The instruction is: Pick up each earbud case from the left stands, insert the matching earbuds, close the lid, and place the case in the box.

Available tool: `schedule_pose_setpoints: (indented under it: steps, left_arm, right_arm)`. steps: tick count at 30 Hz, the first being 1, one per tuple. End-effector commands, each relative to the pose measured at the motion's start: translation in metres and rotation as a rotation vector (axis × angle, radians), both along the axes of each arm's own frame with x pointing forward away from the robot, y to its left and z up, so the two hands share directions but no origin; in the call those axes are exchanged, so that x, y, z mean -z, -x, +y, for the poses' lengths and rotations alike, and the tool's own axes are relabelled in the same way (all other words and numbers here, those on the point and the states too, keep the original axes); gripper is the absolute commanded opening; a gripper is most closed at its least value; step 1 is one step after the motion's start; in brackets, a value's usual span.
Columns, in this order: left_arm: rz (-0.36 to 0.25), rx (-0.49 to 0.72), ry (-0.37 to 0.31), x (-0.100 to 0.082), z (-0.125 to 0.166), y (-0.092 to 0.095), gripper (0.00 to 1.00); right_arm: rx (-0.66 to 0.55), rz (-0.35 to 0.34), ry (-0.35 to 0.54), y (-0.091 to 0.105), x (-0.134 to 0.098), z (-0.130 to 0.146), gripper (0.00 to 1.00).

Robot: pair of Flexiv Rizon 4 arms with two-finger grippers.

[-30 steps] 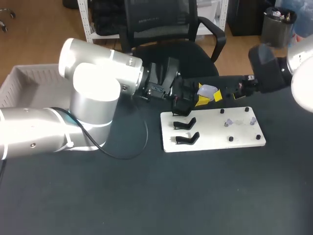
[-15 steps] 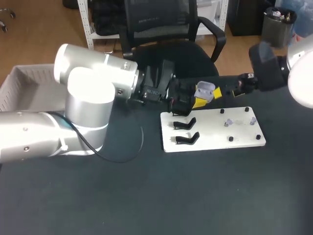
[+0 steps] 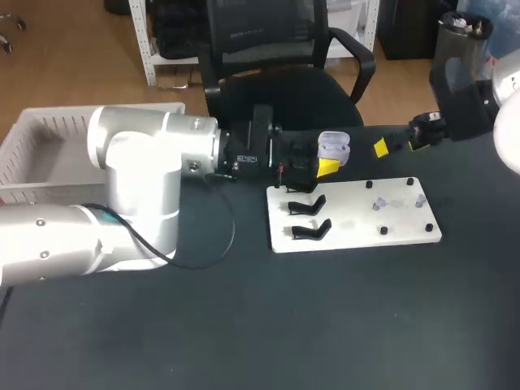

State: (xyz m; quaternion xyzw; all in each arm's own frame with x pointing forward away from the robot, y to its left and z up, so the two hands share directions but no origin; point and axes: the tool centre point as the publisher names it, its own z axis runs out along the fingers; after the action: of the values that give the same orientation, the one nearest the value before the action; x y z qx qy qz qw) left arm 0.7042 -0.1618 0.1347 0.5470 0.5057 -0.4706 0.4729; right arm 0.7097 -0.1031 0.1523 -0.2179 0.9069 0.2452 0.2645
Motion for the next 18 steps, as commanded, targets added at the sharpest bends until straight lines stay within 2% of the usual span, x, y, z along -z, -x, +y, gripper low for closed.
schedule_pose_setpoints:
  steps: [1, 7, 18]
  left_arm:
    - [-0.011, -0.004, 0.033, 0.000, 0.000, -0.002, 0.00]
    - [-0.021, -0.029, 0.041, -0.003, 0.000, -0.003, 0.00]
    - [-0.024, -0.061, 0.054, -0.008, -0.001, -0.005, 0.00]
  right_arm:
    - [0.063, -0.017, 0.125, 0.016, -0.005, -0.014, 1.00]
    - [0.085, 0.024, 0.215, 0.023, 0.004, -0.029, 1.00]
    - [0.156, 0.053, 0.280, 0.030, 0.020, -0.040, 1.00]
